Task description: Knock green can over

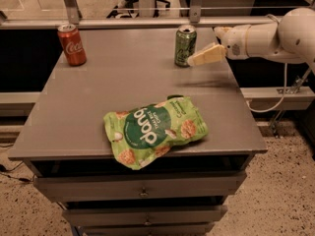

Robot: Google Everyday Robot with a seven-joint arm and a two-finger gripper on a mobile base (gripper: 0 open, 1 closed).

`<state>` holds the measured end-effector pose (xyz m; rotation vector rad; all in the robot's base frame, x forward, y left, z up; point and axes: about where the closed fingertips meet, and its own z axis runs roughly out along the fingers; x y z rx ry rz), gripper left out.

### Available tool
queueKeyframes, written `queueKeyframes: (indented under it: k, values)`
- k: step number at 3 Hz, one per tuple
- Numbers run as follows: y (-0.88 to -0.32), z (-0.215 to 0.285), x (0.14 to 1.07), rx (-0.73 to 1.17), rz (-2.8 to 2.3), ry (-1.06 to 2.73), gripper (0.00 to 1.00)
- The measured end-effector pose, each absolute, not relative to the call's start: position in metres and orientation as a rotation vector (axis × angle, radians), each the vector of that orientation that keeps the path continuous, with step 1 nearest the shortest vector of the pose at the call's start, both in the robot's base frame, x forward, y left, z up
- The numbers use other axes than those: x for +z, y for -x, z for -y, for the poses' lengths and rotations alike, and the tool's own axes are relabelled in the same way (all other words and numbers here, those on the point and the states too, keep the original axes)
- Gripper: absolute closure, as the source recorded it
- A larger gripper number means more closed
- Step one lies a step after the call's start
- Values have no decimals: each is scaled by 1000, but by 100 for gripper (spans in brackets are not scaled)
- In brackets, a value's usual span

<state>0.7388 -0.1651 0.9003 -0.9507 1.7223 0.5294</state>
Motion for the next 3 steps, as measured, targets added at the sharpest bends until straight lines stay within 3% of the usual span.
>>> queueKeyframes:
  k: [2, 3]
  values:
    - [-764, 133, 898, 562, -1545, 888, 3]
    - [-767, 130, 892, 555, -1532, 878, 25]
